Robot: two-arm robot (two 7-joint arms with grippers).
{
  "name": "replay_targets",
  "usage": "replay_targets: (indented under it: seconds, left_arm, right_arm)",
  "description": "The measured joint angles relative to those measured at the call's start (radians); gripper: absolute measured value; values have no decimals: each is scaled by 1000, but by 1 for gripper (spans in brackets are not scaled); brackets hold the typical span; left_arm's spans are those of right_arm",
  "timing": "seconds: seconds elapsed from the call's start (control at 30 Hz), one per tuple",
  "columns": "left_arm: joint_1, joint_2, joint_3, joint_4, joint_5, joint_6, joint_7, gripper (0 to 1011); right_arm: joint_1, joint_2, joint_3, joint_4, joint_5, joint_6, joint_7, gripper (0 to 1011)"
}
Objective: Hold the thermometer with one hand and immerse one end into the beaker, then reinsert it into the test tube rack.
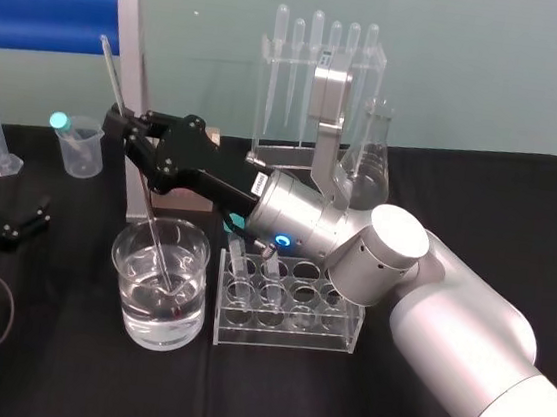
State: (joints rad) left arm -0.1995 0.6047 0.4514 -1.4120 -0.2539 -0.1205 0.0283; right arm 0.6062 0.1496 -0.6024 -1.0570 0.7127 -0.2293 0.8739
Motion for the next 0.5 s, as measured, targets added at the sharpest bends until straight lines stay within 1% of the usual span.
replay_targets:
  seconds: [0.5]
  left_arm:
    - [0, 0, 0, 0, 0, 0, 0, 1008]
  right_arm:
    - [0, 0, 0, 0, 0, 0, 0, 58]
